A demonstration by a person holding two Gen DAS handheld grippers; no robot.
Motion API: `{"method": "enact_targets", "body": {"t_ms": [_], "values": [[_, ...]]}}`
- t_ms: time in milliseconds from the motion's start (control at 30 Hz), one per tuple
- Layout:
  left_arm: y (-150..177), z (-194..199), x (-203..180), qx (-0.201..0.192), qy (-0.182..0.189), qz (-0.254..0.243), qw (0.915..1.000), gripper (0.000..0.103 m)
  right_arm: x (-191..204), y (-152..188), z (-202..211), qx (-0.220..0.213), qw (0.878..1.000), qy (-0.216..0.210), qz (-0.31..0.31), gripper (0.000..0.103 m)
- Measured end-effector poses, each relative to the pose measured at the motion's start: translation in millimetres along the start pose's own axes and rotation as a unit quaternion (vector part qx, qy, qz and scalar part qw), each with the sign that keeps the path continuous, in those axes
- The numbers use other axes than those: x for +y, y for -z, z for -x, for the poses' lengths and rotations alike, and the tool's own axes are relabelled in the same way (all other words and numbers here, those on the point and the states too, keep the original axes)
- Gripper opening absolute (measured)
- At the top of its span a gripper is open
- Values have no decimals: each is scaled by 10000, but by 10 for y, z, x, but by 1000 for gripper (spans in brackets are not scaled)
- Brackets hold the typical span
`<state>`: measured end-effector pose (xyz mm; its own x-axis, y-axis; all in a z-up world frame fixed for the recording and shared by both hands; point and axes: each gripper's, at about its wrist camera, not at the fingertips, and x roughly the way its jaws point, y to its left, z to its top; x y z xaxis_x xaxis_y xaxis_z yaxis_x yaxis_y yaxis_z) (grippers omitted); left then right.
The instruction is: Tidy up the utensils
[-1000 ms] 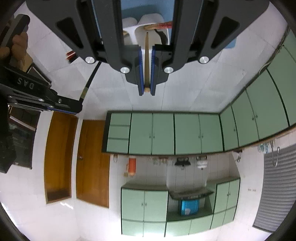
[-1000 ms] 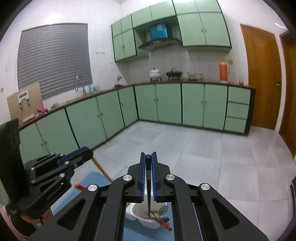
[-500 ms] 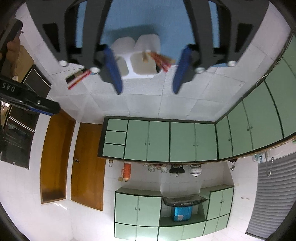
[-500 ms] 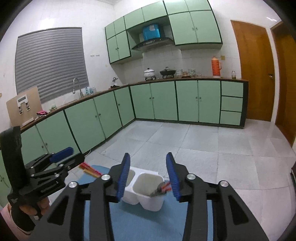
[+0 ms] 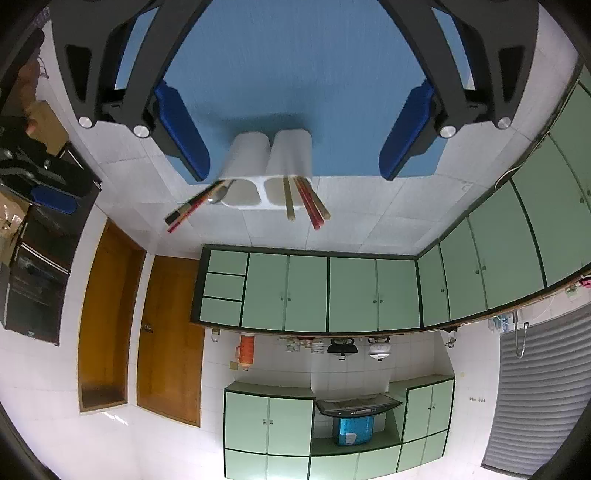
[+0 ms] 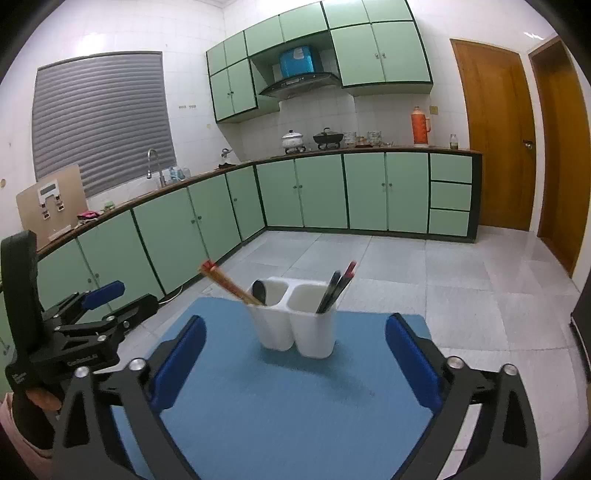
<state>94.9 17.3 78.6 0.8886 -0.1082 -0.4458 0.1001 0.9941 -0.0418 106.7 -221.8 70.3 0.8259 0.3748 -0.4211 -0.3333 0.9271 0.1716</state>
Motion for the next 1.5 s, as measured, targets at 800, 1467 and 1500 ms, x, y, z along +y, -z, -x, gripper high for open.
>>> {"method": "enact_targets", "body": {"t_ms": [800,1467,1500], "values": [[78,576,-234,-99,67,-103,9999,96,263,129,465,-84,9999,23,74,97],[99,612,-265,-109,59,-133,9998,96,304,174,466,-38,10000,53,73,97],[99,613,-266,-109,59,-134,9998,96,304,174,466,-41,10000,48,69,97]]}}
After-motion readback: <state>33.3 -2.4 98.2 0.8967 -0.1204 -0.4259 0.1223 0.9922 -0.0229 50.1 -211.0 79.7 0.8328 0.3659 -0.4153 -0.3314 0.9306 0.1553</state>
